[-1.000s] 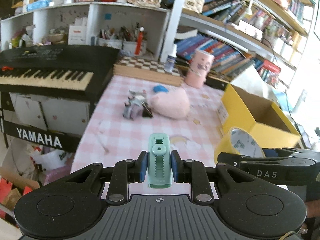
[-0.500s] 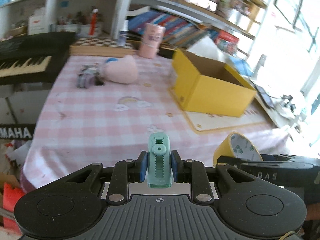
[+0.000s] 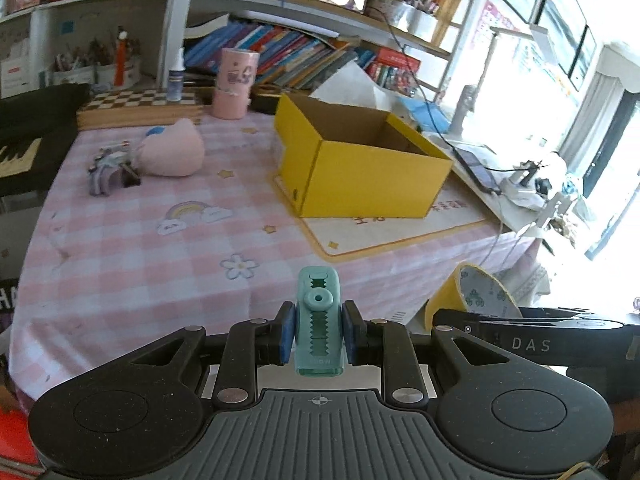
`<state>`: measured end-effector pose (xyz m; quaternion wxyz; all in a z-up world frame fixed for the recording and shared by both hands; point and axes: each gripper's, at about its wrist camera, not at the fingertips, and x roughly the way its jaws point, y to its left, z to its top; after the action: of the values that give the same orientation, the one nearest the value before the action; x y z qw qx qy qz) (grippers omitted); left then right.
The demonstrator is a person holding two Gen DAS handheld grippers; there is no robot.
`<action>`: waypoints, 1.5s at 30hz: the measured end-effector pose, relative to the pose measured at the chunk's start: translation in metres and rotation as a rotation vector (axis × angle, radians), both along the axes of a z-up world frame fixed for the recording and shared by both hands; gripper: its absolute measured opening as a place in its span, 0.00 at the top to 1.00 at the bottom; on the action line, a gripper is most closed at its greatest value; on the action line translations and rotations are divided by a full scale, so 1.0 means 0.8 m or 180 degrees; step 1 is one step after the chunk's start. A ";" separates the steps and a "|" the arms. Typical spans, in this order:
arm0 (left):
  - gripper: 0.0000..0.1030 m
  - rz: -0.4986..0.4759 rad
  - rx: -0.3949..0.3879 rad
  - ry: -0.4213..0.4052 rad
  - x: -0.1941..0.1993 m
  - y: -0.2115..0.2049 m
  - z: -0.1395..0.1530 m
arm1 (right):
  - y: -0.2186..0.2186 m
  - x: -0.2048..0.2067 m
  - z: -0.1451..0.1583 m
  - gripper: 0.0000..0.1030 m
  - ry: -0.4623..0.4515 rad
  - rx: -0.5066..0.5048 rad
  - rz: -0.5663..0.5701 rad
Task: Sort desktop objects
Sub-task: 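Lift and carry the mint-green object and tape roll over the yellow box, then open the left tool to drop the green object while the right tool releases the tape into the box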
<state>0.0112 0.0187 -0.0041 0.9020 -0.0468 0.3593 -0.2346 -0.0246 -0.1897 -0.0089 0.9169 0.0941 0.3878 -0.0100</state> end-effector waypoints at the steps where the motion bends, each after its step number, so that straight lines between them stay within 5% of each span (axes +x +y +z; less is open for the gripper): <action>1: 0.77 -0.0026 0.0000 -0.0003 0.001 -0.004 0.000 | -0.003 0.000 0.000 0.20 0.0000 0.0001 -0.0020; 21: 0.77 -0.0380 0.0081 0.0012 0.055 -0.080 -0.008 | -0.072 0.040 -0.014 0.20 0.0108 0.0063 -0.0324; 30: 0.77 -0.0365 0.0062 -0.0223 0.102 -0.120 0.008 | -0.132 0.082 -0.017 0.21 0.0177 0.0119 -0.0529; 45: 0.77 0.0080 0.0092 -0.0825 0.210 -0.188 0.064 | -0.182 0.209 0.087 0.20 -0.0703 -0.0071 0.0087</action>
<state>0.1791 -0.1321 0.0474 0.9443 -0.0076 0.2425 -0.2222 0.1424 -0.3353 0.0610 0.9550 0.0792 0.2856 0.0087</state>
